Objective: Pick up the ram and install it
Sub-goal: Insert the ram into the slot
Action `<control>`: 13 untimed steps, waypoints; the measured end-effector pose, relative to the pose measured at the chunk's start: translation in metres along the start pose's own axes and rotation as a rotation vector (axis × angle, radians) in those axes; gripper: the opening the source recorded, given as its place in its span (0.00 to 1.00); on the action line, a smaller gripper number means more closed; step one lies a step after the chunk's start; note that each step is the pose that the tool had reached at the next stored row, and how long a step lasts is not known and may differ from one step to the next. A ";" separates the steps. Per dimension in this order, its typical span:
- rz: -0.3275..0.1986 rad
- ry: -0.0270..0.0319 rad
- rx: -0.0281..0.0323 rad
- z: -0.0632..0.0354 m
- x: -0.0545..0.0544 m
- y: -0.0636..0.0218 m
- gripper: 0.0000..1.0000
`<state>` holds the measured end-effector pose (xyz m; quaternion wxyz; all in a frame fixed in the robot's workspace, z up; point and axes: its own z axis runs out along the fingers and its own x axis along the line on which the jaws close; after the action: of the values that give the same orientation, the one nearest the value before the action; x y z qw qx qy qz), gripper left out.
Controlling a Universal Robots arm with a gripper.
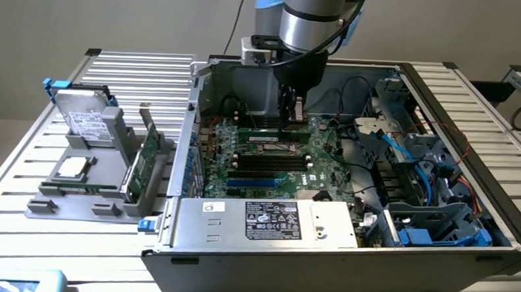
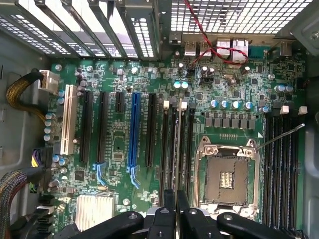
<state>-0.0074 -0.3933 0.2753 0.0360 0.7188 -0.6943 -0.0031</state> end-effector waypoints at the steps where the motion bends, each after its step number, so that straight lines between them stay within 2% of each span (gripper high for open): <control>1: 0.000 0.0006 0.0000 0.0008 0.000 0.0000 0.13; 3: 0.000 0.0042 -0.0001 0.0024 0.000 -0.0001 0.13; 7: 0.001 0.0181 -0.0006 0.0064 0.000 -0.0004 0.13; 8: 0.001 0.0200 -0.0008 0.0072 0.000 -0.0004 0.13; 13: 0.001 0.0203 -0.0007 0.0112 0.000 -0.0006 0.13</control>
<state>-0.0074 -0.3933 0.2640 0.0433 0.7184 -0.6943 0.0040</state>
